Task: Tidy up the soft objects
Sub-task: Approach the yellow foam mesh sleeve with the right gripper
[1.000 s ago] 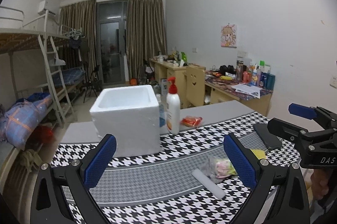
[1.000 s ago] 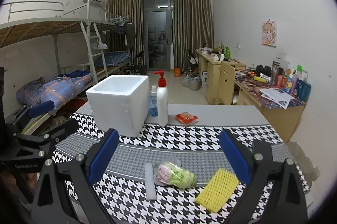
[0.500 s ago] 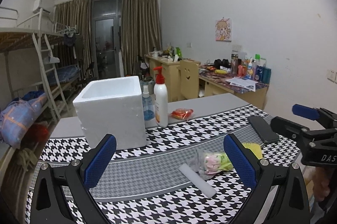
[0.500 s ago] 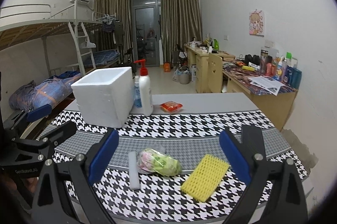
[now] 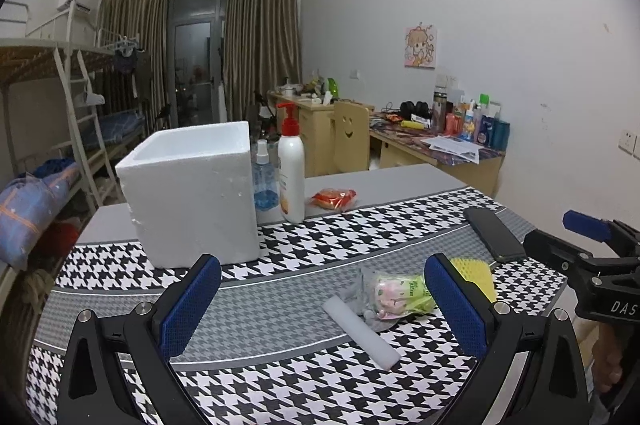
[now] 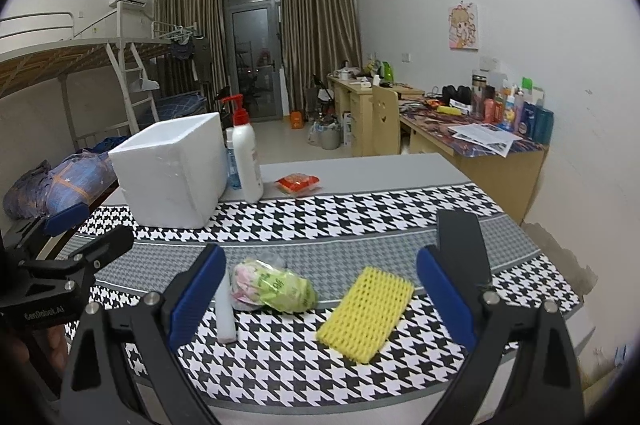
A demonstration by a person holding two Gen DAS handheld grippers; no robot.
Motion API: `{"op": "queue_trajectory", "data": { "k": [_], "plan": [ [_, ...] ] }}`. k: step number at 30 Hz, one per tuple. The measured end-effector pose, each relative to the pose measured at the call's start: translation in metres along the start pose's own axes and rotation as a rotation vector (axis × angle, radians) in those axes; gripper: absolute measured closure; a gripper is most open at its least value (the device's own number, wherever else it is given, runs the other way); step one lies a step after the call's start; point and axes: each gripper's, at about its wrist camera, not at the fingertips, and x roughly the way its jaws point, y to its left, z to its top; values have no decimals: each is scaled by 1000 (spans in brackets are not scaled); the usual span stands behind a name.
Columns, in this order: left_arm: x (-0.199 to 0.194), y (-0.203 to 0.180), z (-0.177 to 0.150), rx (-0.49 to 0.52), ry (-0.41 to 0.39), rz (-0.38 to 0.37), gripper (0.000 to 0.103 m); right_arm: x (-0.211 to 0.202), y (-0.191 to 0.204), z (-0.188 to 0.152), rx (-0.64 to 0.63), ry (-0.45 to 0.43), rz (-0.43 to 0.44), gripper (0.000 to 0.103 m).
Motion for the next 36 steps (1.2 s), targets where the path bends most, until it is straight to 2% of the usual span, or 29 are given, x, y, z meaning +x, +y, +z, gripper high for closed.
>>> {"op": "queue_trajectory", "data": {
  "k": [8, 19, 36],
  "plan": [
    [13, -5, -6, -6, 25, -7, 1, 6, -10, -11, 19, 8, -40, 5],
    [48, -13, -24, -13, 132, -2, 1, 28, -24, -25, 29, 69, -62, 5],
    [83, -25, -45, -12, 253, 18, 1, 64, -39, -38, 42, 166, -35, 5]
  ]
}}
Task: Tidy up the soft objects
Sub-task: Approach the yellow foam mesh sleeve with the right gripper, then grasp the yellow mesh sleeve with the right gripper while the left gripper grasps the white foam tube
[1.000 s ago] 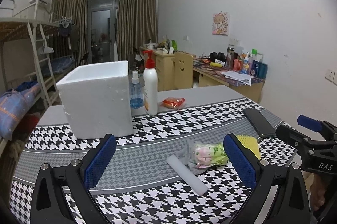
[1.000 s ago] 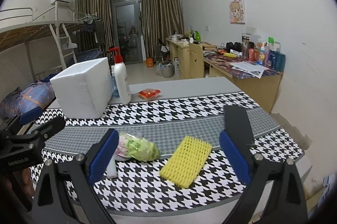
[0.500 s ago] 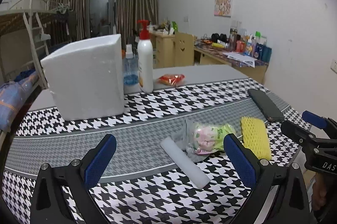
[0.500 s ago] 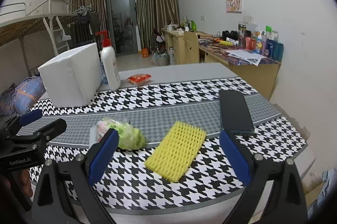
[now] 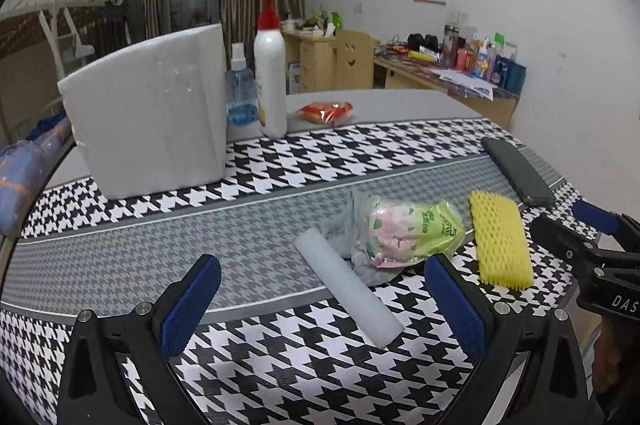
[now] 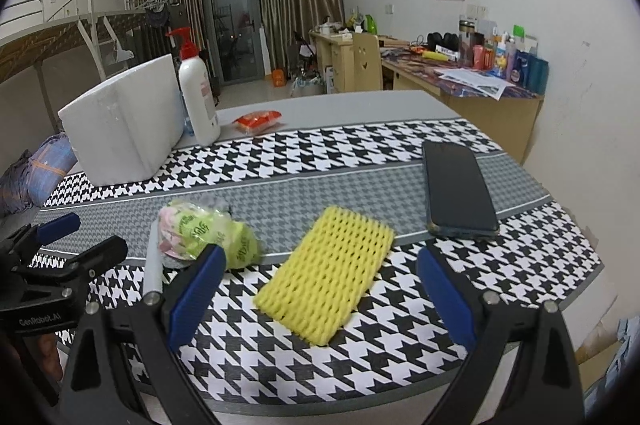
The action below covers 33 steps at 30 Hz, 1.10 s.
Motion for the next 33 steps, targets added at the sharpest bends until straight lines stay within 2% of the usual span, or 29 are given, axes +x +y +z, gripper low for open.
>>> {"op": "queue_trajectory", "data": {
  "k": [17, 25, 29, 33],
  "plan": [
    [29, -2, -8, -26, 107, 13, 2, 25, -14, -5, 6, 70, 15, 5],
    [41, -10, -11, -9, 172, 13, 26, 36, -16, -5, 7, 101, 30, 5],
    [42, -13, -12, 0, 176, 26, 27, 37, -20, -6, 13, 102, 35, 5],
    [46, -18, -15, 10, 195, 38, 37, 40, -22, -7, 25, 112, 43, 5]
  ]
}}
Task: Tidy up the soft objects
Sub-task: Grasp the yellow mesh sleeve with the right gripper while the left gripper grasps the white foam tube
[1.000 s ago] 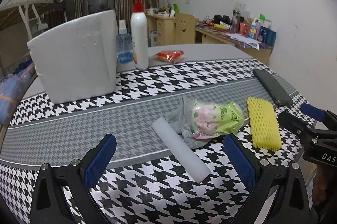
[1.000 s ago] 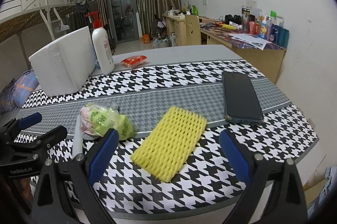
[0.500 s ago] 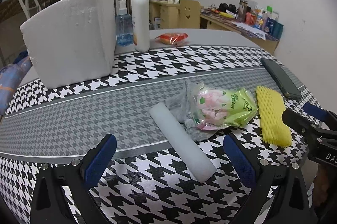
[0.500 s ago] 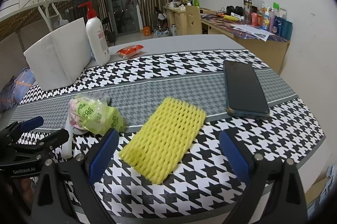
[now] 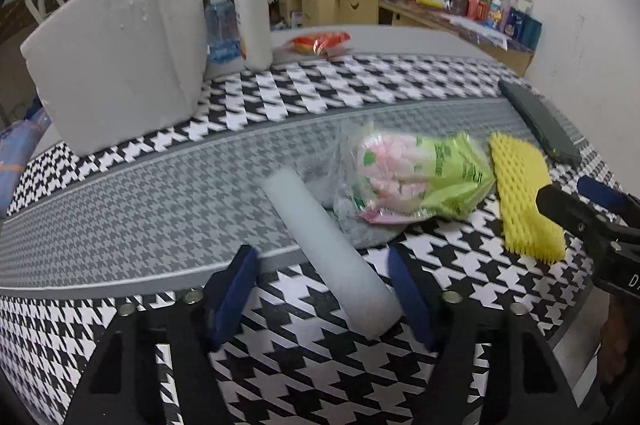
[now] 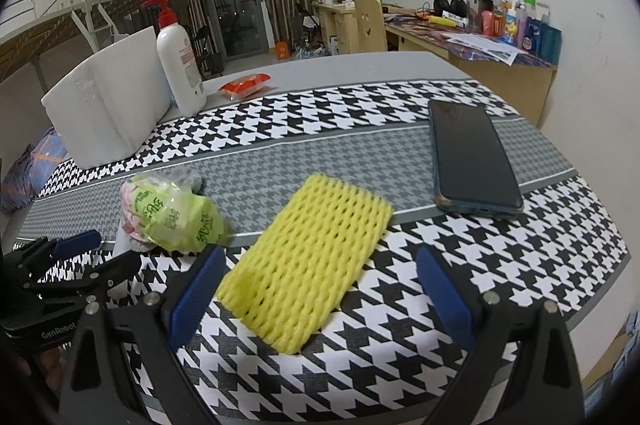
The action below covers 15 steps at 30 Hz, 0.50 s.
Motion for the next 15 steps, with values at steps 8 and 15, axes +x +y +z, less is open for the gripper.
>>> {"op": "queue_trajectory", "data": {
  "k": [8, 15],
  "plan": [
    [-1, -10, 2, 9, -8, 7, 68, 8, 1, -2, -16, 29, -1, 5],
    [-3, -2, 1, -11, -12, -9, 75, 10, 4, -2, -35, 50, -11, 5]
  ]
}}
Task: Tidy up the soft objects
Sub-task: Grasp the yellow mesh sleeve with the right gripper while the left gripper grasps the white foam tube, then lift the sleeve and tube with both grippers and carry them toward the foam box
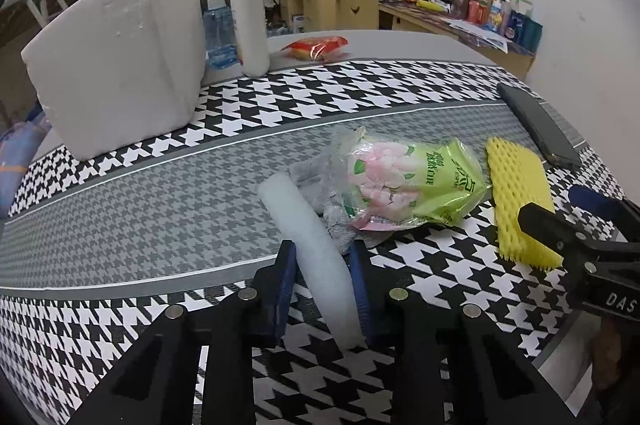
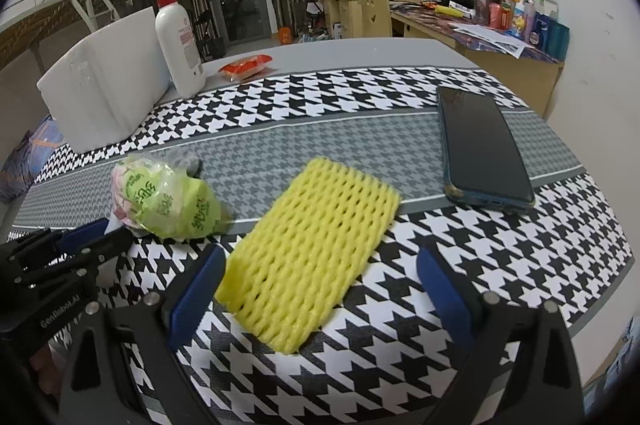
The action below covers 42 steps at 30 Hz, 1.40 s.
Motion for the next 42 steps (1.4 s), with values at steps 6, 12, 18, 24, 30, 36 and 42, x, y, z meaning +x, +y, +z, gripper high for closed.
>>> {"op": "queue_trajectory", "data": {
  "k": [6, 12, 18, 24, 30, 36, 42],
  "plan": [
    [-10, 6, -3, 17, -14, -32, 86, 2, -1, 2, -3, 9, 4, 5],
    [-15, 11, -5, 41, -20, -23, 87, 4, 0, 4, -3, 18, 5, 5],
    [-17, 15, -6, 28, -18, -21, 87, 12, 1, 4, 1, 59, -1, 8],
    [-17, 16, -8, 14, -1, -19, 59, 11, 5, 5, -4, 65, 26, 35],
    [-14, 16, -14, 2, 25, -27, 57, 8, 11, 5, -15, 65, 71, 69],
    [-14, 17, -17, 4, 26, -19, 57, 0, 11, 7, -8, 48, 64, 76],
    [-16, 17, -18, -3, 20, -14, 76, -11, 9, 8, -8, 18, 63, 76]
  ]
}}
